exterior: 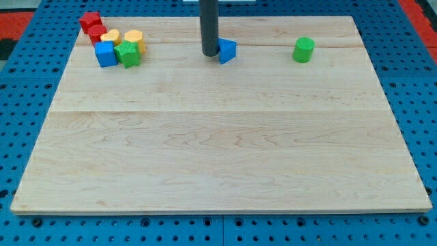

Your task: Push the blue triangle a bit up

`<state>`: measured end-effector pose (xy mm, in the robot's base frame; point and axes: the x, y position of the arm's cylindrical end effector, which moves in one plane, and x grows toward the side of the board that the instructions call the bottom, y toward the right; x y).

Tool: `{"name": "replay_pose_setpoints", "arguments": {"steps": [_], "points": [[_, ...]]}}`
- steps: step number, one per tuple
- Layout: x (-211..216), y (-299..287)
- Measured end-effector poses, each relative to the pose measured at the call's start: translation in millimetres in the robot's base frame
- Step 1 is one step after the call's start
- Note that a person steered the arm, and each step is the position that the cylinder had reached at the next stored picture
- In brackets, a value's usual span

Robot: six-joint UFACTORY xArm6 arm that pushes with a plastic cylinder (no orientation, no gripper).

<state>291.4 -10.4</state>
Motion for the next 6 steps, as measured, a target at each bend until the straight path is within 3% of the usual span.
{"name": "replay_pose_setpoints", "arguments": {"steps": [3,6], "points": [[27,6],[-15,52]]}}
